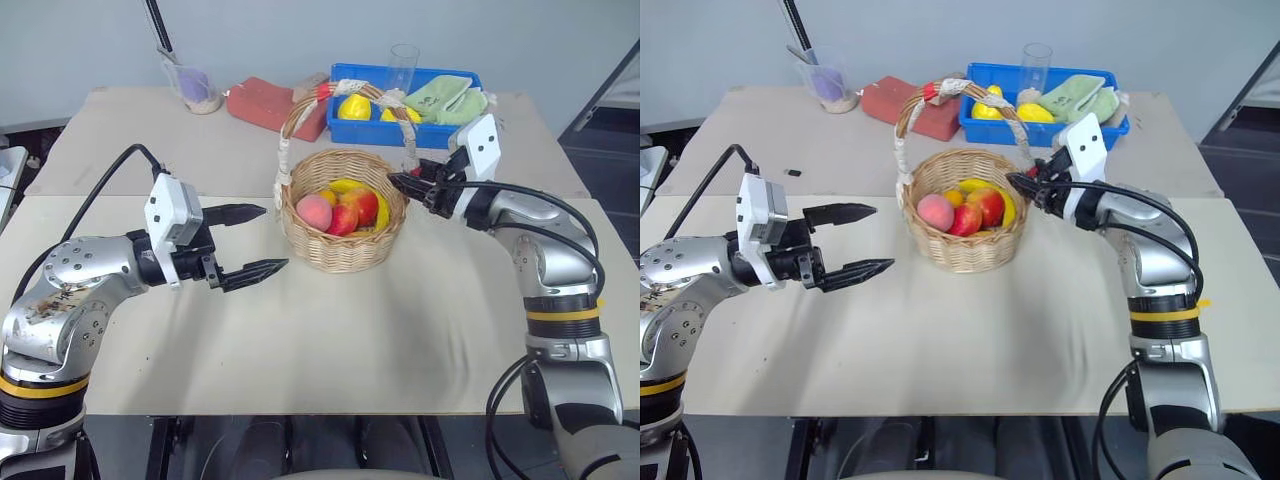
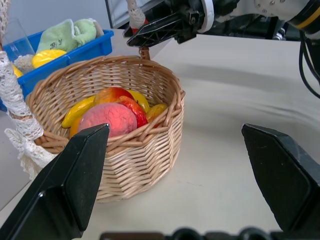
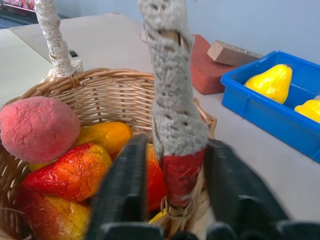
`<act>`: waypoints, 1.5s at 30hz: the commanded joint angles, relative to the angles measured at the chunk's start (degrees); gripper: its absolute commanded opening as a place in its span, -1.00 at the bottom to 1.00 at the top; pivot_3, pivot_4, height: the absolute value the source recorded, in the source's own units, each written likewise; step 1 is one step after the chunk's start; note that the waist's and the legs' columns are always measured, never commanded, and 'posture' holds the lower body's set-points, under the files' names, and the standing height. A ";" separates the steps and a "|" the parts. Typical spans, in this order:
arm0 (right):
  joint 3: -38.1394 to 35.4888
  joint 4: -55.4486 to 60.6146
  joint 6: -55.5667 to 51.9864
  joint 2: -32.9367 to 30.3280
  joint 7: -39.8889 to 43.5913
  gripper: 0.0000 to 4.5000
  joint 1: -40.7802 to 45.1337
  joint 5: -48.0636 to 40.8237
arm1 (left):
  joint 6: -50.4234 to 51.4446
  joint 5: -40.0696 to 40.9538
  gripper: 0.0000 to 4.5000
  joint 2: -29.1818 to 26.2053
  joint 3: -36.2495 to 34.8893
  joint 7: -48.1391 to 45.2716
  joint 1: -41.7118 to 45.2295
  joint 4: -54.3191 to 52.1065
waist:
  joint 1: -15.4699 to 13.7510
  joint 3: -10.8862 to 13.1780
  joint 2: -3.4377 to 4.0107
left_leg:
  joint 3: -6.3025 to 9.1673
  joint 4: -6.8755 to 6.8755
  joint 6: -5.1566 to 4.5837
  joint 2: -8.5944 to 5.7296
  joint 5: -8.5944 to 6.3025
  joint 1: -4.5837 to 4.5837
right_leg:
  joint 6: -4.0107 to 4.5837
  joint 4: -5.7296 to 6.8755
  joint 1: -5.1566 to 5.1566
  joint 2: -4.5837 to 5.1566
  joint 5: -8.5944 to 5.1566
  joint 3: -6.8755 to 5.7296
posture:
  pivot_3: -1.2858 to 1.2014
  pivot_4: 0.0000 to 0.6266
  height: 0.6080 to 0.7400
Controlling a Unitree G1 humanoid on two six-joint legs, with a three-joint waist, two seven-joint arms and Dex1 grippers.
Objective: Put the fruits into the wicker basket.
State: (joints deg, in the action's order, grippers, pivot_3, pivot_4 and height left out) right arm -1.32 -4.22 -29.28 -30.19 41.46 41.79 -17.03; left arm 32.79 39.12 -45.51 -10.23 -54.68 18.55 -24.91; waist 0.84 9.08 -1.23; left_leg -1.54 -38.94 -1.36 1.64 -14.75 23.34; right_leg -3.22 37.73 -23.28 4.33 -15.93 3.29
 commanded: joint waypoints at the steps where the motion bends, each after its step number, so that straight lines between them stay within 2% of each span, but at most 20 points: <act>1: -1.03 1.10 2.71 -0.07 0.61 -0.91 1.09 -0.33 | -0.10 2.56 1.00 -0.46 -1.97 -0.65 0.09 -2.00 | 0.01 0.00 0.00 | 0.00 0.00 0.00 0.01 0.00 -0.01 | 0.00 0.00 0.00 0.00 0.00 0.00 | 0.03 -0.52 1.00; 9: -6.68 3.07 5.21 -3.02 0.24 -0.95 -1.08 -1.26 | -0.06 5.68 1.00 0.36 -1.73 -0.38 2.18 -1.54 | -0.37 0.00 0.00 | 0.03 -0.01 0.01 -0.01 0.00 0.06 | 0.00 -0.01 0.00 0.04 0.00 -0.04 | 0.03 -0.52 1.00; 15: -14.98 -3.10 14.85 -7.19 -4.84 -0.95 -6.33 1.52 | -0.83 5.06 1.00 1.08 -0.09 -0.61 3.04 -0.66 | -0.61 0.00 0.00 | 0.01 -0.01 0.01 -0.06 0.01 0.10 | -0.01 -0.08 0.00 0.08 0.00 -0.05 | 0.03 -0.52 1.00; 18: -15.87 -7.84 16.57 -8.23 -6.38 -0.95 -7.86 2.70 | -1.47 4.22 1.00 1.38 0.58 -0.88 3.33 0.05 | -0.32 0.00 0.00 | -0.03 -0.01 0.01 -0.05 0.01 0.05 | -0.01 -0.09 0.03 0.06 0.00 -0.02 | 0.03 -0.52 1.00; 23: -16.28 -9.18 15.71 -7.24 -7.30 -0.95 -8.65 1.16 | -2.15 2.91 1.00 1.20 0.84 -1.48 3.87 1.12 | 0.40 0.00 0.02 | -0.09 0.05 0.03 0.02 0.02 -0.06 | -0.01 -0.07 0.04 -0.06 0.00 0.13 | 0.03 -0.52 1.00; 24: -16.46 -8.96 15.19 -7.24 -7.51 -0.49 -8.49 0.75 | -2.28 2.54 1.00 1.03 0.75 -1.53 3.75 1.28 | 0.40 0.00 0.03 | -0.09 0.05 0.03 0.04 0.02 -0.06 | -0.01 -0.07 0.04 -0.09 0.00 0.13 | 0.03 -0.52 1.00; 29: -17.07 -5.76 12.12 -9.07 -5.93 0.27 -9.20 -1.16 | -2.85 0.45 1.00 -0.06 0.10 -1.15 2.15 1.94 | 0.14 0.00 0.03 | -0.10 0.05 0.02 0.02 0.02 -0.05 | -0.01 -0.08 0.04 -0.02 0.00 0.13 | 0.03 -0.52 1.00; 32: -17.08 0.39 8.11 -13.85 -0.73 0.76 -14.46 -2.62 | -3.77 -3.91 1.00 -1.39 -2.04 1.82 -1.31 4.79 | -0.37 0.01 0.05 | -0.10 0.06 0.02 0.03 0.01 -0.03 | -0.01 -0.09 0.03 0.01 0.00 0.12 | 0.03 -0.52 1.00; 34: -18.24 3.26 6.91 -17.06 1.86 0.99 -18.32 -3.37 | -4.31 -7.67 1.00 -3.14 -3.57 3.81 -4.74 6.23 | -0.53 0.01 0.05 | -0.08 0.07 -0.08 0.04 -0.05 -0.03 | -0.01 -0.10 0.04 0.02 0.00 0.07 | 0.03 -0.52 1.00; 40: -19.81 6.15 6.55 -26.68 12.37 0.99 -26.54 -4.93 | -6.94 -15.70 1.00 -8.56 -10.02 4.41 -18.45 6.89 | -0.09 0.02 0.05 | -0.15 0.06 -0.11 0.08 -0.06 -0.07 | -0.01 -0.21 0.09 0.04 0.00 0.11 | 0.03 -0.52 1.00; 45: -17.48 7.33 8.22 -32.15 21.08 0.99 -29.64 -4.96 | -9.60 -18.12 1.00 -10.46 -16.80 1.87 -27.04 9.24 | 0.07 0.02 0.06 | -0.18 0.17 -0.12 0.18 -0.07 -0.18 | 0.01 -0.60 0.13 -0.02 -0.01 0.12 | 0.03 -0.52 1.00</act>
State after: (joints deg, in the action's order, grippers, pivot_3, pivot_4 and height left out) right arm -18.47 1.20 -22.83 -60.90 60.18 11.78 -21.33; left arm 24.79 21.54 -54.94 -23.74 -51.86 -7.87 -15.25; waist 0.91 9.10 -1.17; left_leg -1.74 -38.76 -1.48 1.83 -14.83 23.17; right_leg -3.21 37.12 -23.15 4.32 -15.95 3.41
